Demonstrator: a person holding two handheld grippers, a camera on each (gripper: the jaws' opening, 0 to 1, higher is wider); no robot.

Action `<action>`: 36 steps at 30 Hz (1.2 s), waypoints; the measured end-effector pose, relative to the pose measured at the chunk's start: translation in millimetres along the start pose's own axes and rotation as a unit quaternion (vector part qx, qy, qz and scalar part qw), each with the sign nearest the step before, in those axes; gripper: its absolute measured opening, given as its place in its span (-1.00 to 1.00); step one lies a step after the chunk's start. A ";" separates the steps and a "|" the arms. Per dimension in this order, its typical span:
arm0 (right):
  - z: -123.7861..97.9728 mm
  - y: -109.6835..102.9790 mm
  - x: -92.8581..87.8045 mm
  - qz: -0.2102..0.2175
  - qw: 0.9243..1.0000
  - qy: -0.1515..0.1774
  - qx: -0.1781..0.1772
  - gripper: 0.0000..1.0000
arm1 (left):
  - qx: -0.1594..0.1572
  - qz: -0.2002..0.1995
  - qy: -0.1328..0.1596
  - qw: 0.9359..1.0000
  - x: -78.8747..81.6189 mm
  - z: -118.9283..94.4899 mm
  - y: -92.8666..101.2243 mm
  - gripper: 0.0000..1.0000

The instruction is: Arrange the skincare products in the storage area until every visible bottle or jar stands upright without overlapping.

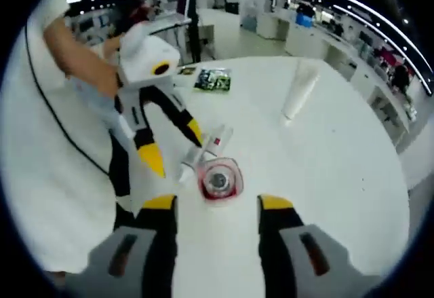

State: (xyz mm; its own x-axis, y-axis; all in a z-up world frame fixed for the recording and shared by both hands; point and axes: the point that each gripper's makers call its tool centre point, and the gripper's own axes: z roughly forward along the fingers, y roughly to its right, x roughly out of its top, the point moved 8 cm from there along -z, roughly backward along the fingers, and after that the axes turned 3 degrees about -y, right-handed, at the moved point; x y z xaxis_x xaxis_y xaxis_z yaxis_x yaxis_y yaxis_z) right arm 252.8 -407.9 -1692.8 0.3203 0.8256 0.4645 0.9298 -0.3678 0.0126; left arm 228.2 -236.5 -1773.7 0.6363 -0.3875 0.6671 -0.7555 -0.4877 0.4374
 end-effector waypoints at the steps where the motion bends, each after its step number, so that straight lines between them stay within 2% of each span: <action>1: 2.7 0.5 3.2 -0.005 1.000 -0.008 0.005 -0.11 | 0.002 0.004 0.002 1.000 -0.7 -1.9 -0.3 0.08; 6: 17.8 -0.9 17.4 -0.022 0.996 -0.064 0.061 -0.12 | 0.008 0.007 0.015 1.000 -4.9 -15.3 -2.9 0.07; 12: 29.9 4.5 24.7 -0.054 0.991 -0.110 0.057 -0.38 | 0.020 0.007 0.028 0.999 -10.1 -32.4 -9.2 0.07; 16: 35.4 7.0 26.1 -0.056 0.986 -0.140 0.072 -0.40 | 0.037 -0.009 0.039 0.999 -20.3 -51.2 -22.1 0.07; 23: 41.9 6.9 25.2 -0.051 0.982 -0.166 0.076 -0.40 | 0.050 -0.034 0.048 0.997 -32.5 -67.0 -35.3 0.05; 28: 45.3 6.4 24.4 -0.053 0.979 -0.182 0.075 -0.38 | 0.051 -0.039 0.048 0.997 -34.5 -68.8 -37.6 0.05; 36: 40.8 8.7 22.3 -0.022 0.979 -0.188 0.071 -0.37 | 0.045 -0.040 0.050 0.997 -34.9 -67.1 -37.8 0.04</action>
State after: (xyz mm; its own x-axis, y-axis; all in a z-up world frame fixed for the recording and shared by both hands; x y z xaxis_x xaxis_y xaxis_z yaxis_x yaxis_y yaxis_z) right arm 275.5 -375.3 -1718.5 0.2995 0.9482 0.1062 0.9512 -0.2880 -0.1107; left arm 224.1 -152.0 -1773.1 0.6723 -0.2664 0.6907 -0.6825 -0.5843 0.4390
